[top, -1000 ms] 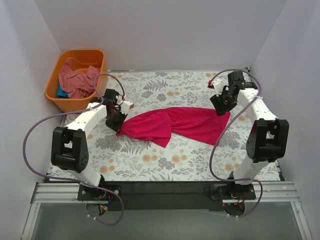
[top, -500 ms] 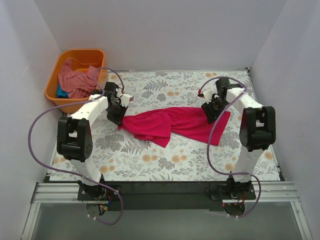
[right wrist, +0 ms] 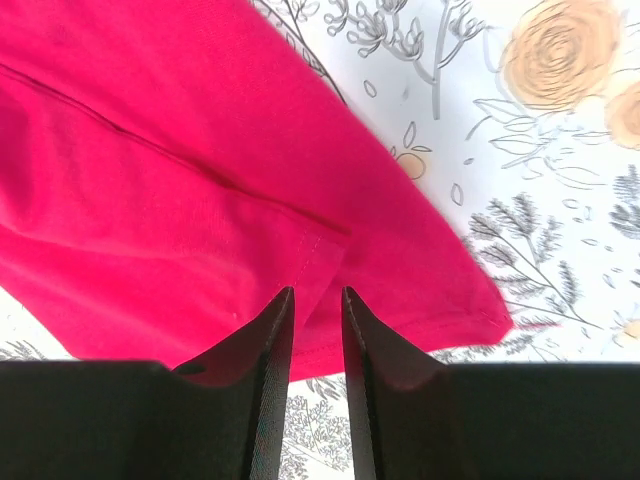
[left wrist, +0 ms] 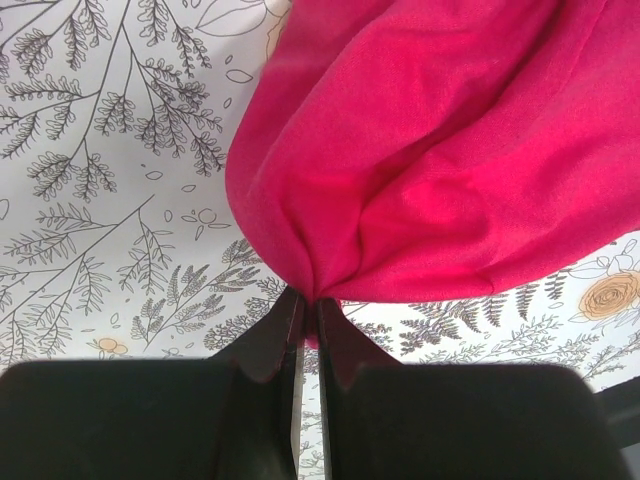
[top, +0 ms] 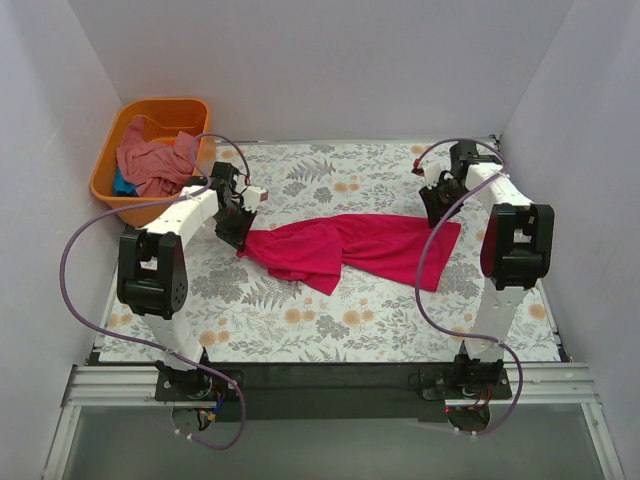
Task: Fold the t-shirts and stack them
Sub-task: Flatten the tshirt out
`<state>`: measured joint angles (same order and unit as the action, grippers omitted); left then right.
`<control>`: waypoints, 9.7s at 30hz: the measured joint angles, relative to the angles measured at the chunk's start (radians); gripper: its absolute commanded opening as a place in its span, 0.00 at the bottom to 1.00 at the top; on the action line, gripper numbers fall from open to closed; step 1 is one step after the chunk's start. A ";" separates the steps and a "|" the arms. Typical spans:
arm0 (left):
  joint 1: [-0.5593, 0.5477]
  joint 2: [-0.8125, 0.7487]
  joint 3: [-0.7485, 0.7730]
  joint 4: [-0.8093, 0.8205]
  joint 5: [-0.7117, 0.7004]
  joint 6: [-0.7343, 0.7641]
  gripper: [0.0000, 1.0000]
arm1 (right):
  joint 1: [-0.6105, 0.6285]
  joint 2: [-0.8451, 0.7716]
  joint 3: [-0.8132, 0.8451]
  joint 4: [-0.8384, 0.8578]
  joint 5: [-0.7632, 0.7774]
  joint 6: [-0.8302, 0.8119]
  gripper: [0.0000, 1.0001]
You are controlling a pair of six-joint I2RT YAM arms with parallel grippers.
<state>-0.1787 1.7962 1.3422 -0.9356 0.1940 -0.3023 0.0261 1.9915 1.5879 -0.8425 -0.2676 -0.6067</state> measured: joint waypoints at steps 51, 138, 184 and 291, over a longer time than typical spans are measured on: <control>0.140 0.153 0.235 -0.050 0.176 -0.032 0.42 | -0.063 -0.301 -0.191 -0.096 -0.062 -0.055 0.01; -0.430 -0.052 -0.338 0.720 0.260 0.777 0.00 | -0.056 -0.281 -0.270 -0.109 -0.132 -0.033 0.01; 0.326 -0.613 0.383 0.758 0.457 -0.505 0.00 | -0.148 -0.751 0.436 0.187 0.067 0.108 0.01; -0.018 -0.058 -0.154 0.272 0.175 0.114 0.16 | -0.097 -0.341 -0.426 0.039 -0.030 -0.203 0.35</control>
<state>-0.1963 1.7382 1.1877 -0.6636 0.3687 -0.1879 -0.0711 1.6501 1.1618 -0.8036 -0.2977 -0.8101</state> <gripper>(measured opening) 0.161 0.367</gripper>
